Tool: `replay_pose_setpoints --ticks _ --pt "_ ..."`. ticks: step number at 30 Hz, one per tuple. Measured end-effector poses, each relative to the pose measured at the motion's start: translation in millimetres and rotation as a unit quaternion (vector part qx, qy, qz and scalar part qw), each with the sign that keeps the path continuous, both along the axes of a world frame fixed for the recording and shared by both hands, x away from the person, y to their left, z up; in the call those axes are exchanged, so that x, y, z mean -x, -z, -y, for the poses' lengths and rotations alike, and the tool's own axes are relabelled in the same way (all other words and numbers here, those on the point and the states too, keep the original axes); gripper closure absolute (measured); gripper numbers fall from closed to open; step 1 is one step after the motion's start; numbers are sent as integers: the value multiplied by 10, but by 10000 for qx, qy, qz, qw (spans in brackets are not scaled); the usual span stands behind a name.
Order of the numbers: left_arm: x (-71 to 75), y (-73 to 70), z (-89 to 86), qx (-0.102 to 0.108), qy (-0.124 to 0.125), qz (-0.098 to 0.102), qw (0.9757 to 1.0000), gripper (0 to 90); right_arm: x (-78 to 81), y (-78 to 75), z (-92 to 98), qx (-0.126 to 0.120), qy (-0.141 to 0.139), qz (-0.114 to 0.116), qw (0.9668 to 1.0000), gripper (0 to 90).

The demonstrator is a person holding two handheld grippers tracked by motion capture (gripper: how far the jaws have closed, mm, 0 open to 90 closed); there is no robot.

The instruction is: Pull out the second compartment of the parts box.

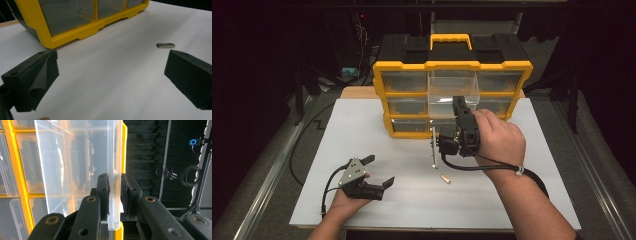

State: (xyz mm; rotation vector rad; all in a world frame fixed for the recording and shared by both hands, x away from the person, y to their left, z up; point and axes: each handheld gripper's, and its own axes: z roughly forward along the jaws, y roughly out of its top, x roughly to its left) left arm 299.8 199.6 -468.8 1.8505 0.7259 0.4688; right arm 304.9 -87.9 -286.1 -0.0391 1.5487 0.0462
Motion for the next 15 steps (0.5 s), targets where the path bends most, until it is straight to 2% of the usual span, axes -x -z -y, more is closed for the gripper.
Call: replay_pose_setpoints --ticks 15 --pt "1 -3 -7 16 -11 9 10000 2 25 20 -4 51 -17 30 10000 790"
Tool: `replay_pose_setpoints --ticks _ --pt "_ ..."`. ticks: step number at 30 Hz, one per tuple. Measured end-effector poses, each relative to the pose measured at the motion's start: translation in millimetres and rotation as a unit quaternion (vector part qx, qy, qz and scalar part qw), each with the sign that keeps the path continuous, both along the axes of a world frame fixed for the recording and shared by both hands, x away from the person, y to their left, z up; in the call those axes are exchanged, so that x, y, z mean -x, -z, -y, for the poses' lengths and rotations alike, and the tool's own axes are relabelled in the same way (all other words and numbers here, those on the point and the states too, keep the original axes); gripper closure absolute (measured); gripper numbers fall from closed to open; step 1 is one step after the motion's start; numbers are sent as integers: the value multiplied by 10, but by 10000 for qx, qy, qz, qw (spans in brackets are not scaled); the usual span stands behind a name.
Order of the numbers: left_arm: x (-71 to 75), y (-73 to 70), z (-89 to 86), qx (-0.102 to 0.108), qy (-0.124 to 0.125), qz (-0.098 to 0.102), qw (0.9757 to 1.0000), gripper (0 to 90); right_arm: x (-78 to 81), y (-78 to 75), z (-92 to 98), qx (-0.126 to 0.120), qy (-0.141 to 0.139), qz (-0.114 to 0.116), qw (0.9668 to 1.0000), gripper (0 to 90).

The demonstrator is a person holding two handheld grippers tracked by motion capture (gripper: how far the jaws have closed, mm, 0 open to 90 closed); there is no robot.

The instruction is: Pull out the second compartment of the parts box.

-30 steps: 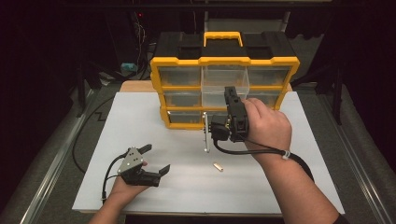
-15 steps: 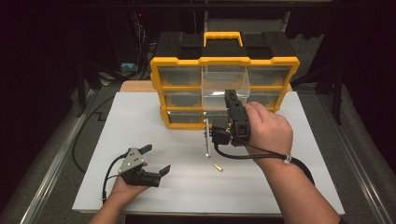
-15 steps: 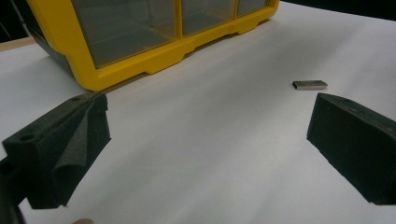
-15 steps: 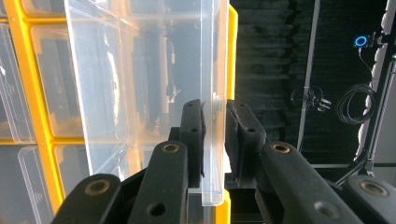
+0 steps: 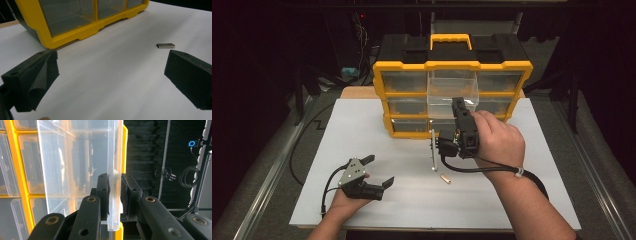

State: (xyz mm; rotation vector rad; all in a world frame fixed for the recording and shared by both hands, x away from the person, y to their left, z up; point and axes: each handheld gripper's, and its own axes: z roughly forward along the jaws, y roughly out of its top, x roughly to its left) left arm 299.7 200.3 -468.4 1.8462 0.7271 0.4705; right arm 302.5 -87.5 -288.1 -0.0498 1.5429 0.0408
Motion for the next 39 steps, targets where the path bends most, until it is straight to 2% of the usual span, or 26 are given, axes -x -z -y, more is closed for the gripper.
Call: replay_pose_setpoints --ticks 10,13,20,26,30,39 --pt "0 1 -2 4 -8 -7 10000 2 3 8 28 -60 -28 16 10000 779" --pt "-2 -3 -11 46 -20 -12 10000 2 19 8 35 -152 -55 -48 9999 661" --pt "-9 -19 -36 168 -128 -62 9998 1 149 88 79 -194 -194 -153 9995 594" --pt "-28 -34 -74 236 -307 -129 9992 2 239 272 157 -199 -213 -348 9990 565" --pt "-36 -31 -79 269 -320 -171 9990 2 253 445 217 -188 -186 -529 9982 538" --pt "-33 -25 -81 254 -280 -253 9990 1 203 951 337 -202 -82 -1046 9943 508"
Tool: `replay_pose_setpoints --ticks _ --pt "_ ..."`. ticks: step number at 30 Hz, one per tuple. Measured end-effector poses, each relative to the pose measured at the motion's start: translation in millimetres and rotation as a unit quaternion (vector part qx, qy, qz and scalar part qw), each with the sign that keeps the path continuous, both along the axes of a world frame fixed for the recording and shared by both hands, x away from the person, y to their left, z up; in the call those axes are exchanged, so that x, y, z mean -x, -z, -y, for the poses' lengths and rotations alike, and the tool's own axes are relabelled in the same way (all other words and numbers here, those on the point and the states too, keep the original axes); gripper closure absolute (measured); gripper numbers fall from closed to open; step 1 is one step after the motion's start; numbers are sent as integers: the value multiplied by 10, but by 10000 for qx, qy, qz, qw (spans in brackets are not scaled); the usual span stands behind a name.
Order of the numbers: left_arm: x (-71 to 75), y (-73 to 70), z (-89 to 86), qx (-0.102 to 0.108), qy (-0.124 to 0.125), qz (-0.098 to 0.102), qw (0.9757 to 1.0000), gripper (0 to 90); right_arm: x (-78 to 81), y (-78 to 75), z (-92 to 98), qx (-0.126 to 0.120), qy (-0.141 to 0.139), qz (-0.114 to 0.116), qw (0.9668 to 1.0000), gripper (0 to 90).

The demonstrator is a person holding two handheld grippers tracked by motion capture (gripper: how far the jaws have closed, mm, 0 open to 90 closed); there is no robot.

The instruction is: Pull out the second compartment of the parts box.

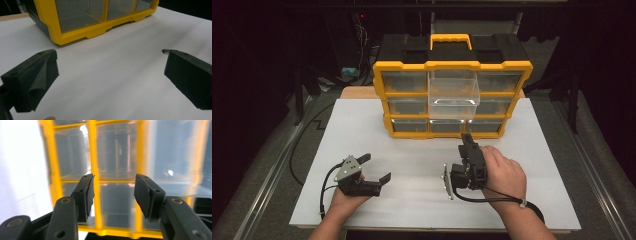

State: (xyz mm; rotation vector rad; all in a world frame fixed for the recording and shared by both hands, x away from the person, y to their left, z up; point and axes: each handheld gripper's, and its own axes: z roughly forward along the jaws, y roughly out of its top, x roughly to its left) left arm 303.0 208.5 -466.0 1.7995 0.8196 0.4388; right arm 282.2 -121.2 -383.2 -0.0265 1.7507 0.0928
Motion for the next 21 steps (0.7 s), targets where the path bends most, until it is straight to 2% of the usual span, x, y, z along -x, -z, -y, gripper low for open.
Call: replay_pose_setpoints --ticks 1,2,5,13,17,21 --pt "0 0 0 0 0 0 10000 3 0 0 0 0 0 0 10000 508" --pt "3 -3 -8 2 24 9 10000 6 -19 134 20 16 -7 -105 9999 503" --pt "8 -6 -12 21 62 19 10000 6 -42 325 48 60 27 -297 9995 497" --pt "19 -4 -30 94 19 46 9999 2 -60 747 170 69 132 -685 9975 482" --pt "16 8 -23 41 -2 38 10000 0 -44 861 292 4 219 -767 9968 469" --pt "19 10 5 -62 -77 49 9999 0 -22 895 419 43 349 -893 9954 447"
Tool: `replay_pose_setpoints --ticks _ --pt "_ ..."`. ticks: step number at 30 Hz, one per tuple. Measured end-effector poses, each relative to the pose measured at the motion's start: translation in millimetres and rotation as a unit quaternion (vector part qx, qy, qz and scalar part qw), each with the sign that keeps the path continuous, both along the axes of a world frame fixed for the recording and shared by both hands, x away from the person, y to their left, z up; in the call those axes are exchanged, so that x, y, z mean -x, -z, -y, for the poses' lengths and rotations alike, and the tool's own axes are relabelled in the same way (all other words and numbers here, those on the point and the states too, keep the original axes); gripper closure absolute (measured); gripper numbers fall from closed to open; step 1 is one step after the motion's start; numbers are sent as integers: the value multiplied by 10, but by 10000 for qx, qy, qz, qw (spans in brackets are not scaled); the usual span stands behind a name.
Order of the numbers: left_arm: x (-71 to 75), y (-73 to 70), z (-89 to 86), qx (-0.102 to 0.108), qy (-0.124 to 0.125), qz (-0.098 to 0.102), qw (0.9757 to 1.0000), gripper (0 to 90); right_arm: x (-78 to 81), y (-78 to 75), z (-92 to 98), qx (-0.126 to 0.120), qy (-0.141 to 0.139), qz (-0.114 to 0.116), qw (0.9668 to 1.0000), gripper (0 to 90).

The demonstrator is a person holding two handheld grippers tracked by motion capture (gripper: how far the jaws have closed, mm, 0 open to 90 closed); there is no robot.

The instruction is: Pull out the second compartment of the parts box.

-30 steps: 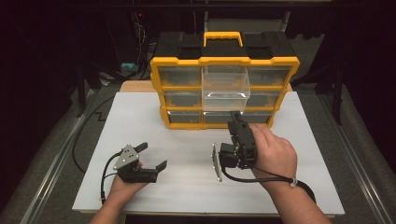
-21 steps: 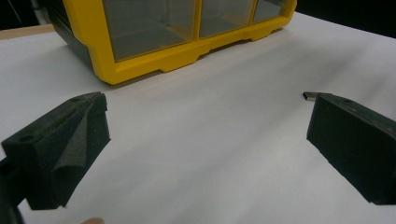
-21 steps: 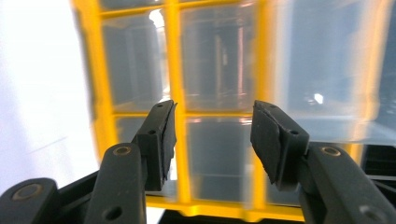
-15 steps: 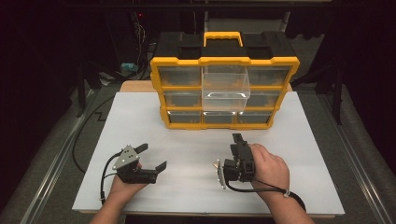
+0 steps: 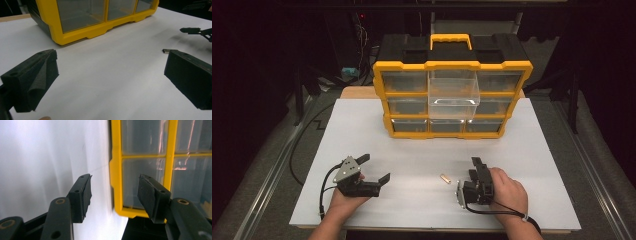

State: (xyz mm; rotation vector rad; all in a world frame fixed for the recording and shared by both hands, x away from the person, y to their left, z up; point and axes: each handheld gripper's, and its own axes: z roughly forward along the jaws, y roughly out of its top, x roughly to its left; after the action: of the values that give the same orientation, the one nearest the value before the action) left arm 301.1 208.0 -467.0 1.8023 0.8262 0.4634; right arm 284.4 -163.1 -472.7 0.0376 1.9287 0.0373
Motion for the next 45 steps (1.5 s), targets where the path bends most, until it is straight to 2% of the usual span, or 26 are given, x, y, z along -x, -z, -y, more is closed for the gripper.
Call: replay_pose_setpoints --ticks 7,9,11,13,15,21,22,23,25,26,27,28,29,31,33,36,39,40,41,43,44,45 --pt "-6 4 6 -14 -44 -38 10000 0 -2 -38 109 4 81 -186 9998 370" --pt "3 4 12 -5 -33 -27 10000 0 -7 -48 118 0 80 -272 9996 335" --pt "7 5 16 2 -33 -28 10000 0 -16 -55 122 -6 104 -291 9995 284" --pt "9 7 21 -10 -74 -75 9999 0 -23 -52 126 -45 81 -297 9995 269" --pt "14 7 9 35 -124 -123 9998 0 -31 -70 123 -13 123 -348 9993 199" --pt "8 12 -16 88 -181 -89 9998 0 -41 -65 118 -27 76 -335 9994 94" --pt "7 11 -21 89 -177 -74 9998 0 -42 -55 115 -15 45 -322 9995 19" --pt "5 10 -22 106 -172 -85 9998 0 -37 -59 111 44 51 -339 9994 1" --pt "7 11 -20 116 -166 -95 9997 0 -25 -61 109 22 87 -332 9994 0" --pt "7 11 -17 105 -157 -93 9998 0 -28 -66 111 12 -27 -212 9998 0" --pt "7 12 -9 78 -138 -74 9998 0 -11 -82 106 36 48 -256 9997 0" --pt "8 14 -3 64 -120 -58 9999 0 -12 -82 112 -44 -42 -191 9998 0" --pt "8 13 3 42 -109 -42 9999 0 0 -96 108 -40 21 -216 9998 0" --pt "10 11 4 45 -107 -22 9999 0 3 -91 114 -219 91 -272 9993 1" --pt "9 9 3 89 -115 -1 9999 0 -11 -108 119 -190 14 -230 9996 1" --pt "-3 9 -1 106 -121 14 9999 0 -19 -114 133 -446 21 -289 9986 1" --pt "-9 11 -4 116 -133 1 9998 0 -22 -122 144 -558 59 -325 9979 1" --pt "-10 13 -6 147 -125 -29 9998 0 -30 -130 158 -693 72 -384 9968 1" --pt "-10 13 -6 147 -125 -29 9998 0 -30 -130 158 -693 72 -384 9968 1" --pt "-13 9 -12 208 -88 -56 9997 0 -32 -138 180 -965 156 -466 9941 1" --pt "-13 9 -12 208 -88 -56 9997 0 -32 -138 180 -965 156 -466 9941 1" --pt "-21 8 -20 238 -88 -79 9996 0 -45 -147 197 -1149 204 -524 9918 1"
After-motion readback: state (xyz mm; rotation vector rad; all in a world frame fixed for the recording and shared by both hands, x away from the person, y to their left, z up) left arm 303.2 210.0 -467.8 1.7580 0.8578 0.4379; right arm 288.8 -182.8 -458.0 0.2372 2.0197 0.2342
